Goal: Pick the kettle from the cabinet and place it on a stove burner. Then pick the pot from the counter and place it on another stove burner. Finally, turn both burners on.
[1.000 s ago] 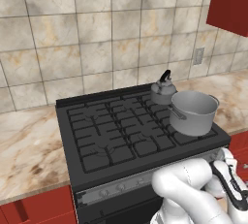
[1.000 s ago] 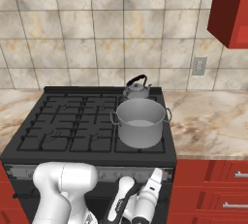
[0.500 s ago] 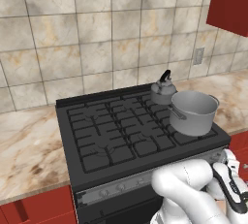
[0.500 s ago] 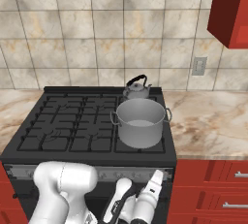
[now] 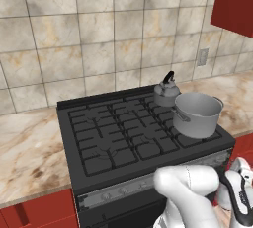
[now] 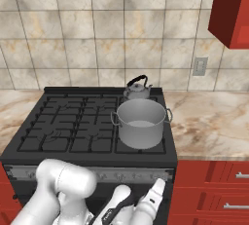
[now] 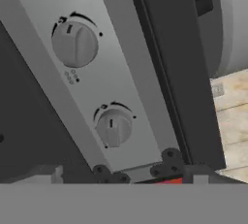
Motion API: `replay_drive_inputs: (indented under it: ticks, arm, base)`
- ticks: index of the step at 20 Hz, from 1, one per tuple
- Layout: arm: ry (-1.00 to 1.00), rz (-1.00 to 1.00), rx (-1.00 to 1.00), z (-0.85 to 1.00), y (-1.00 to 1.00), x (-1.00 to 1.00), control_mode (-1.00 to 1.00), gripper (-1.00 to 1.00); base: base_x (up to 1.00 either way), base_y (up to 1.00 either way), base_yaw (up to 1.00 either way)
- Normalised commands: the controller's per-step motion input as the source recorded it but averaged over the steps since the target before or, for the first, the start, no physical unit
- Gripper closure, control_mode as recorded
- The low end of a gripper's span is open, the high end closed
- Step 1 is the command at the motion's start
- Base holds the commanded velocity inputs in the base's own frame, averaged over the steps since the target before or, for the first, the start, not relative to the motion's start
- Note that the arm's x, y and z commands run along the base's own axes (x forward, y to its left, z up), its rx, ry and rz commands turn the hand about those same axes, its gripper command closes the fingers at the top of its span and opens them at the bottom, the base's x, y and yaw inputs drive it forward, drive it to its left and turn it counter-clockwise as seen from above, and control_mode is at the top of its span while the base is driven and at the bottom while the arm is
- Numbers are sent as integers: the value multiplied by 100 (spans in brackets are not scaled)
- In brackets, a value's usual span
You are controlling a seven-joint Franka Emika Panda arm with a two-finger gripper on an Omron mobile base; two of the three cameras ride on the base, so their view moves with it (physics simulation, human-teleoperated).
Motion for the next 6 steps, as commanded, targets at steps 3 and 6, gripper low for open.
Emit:
replay_drive_inputs:
  ticks: [3, 6]
  arm:
    - [-9, 0, 4, 17, -22, -69, -100, -100]
    - [-13, 0, 2, 25, -25, -71, -100, -100]
  base:
    - [0, 0, 0]
    - [0, 0, 0]
